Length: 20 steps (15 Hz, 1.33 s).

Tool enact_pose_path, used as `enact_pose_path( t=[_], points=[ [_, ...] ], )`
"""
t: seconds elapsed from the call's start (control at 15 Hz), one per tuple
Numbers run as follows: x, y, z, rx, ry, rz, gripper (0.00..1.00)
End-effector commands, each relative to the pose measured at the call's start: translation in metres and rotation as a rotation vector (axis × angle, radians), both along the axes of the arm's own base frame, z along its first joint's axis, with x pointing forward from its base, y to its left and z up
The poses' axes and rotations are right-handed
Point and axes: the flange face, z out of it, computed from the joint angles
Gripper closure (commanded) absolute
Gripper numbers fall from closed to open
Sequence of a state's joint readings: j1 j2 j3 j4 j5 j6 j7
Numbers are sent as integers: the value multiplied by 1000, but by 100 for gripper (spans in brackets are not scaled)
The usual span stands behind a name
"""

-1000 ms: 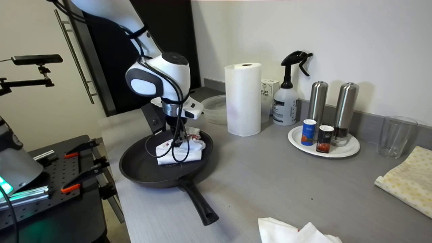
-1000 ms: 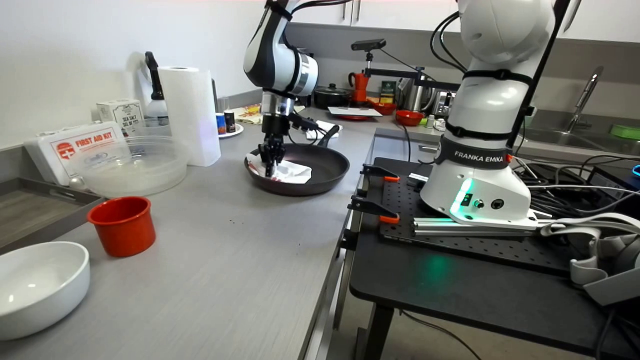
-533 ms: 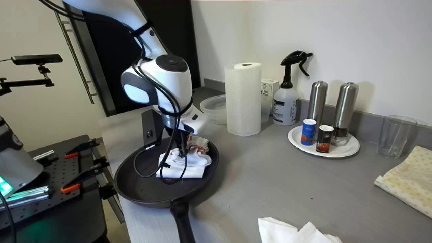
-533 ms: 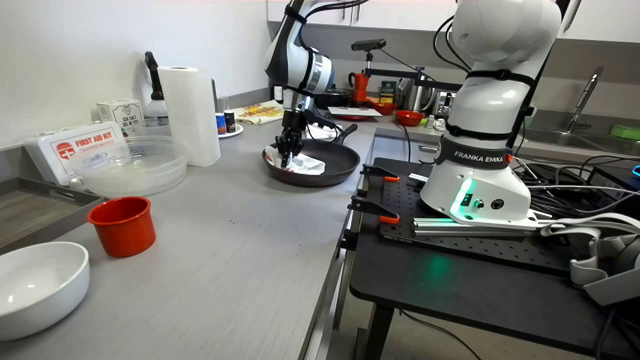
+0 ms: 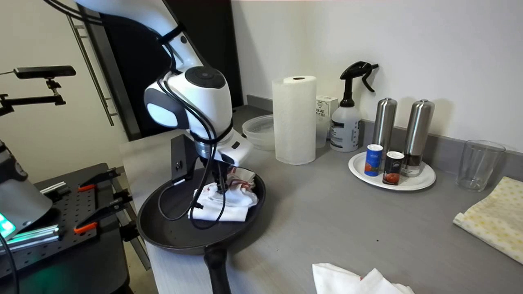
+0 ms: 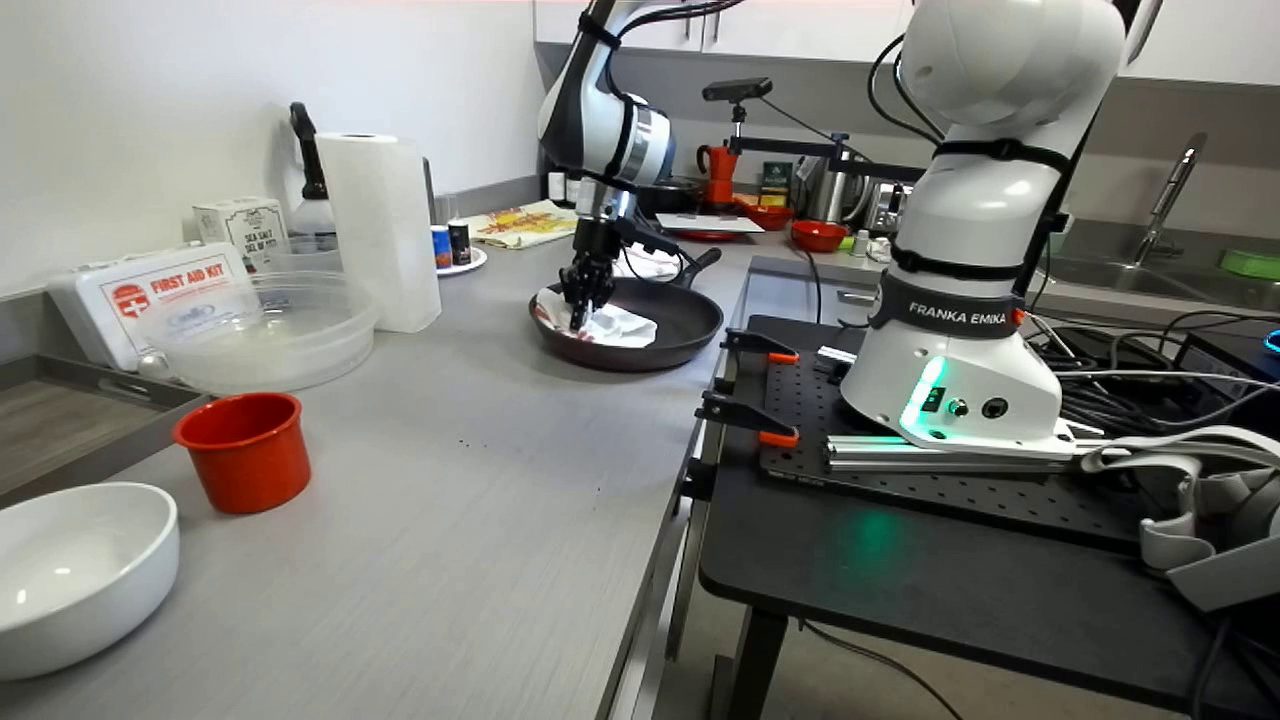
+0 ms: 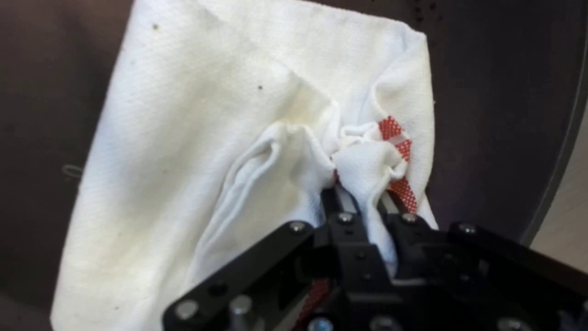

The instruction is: Use the tea towel to wipe the pan

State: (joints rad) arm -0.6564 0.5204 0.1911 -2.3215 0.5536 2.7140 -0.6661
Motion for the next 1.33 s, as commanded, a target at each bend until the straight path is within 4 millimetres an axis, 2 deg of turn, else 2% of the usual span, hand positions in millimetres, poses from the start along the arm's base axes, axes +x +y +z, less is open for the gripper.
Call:
enact_pose_path(
  t=[0.0, 0.47, 0.67, 0.87, 1.27],
  points=[
    [-26, -23, -1, -47, -9, -71, 97],
    [-65, -64, 7, -102, -1, -221, 97],
    [-69, -64, 10, -126, -4, -225, 97],
    [-58, -44, 10, -129, -17, -170, 97],
    [-28, 42, 7, -57, -44, 57, 97]
  ],
)
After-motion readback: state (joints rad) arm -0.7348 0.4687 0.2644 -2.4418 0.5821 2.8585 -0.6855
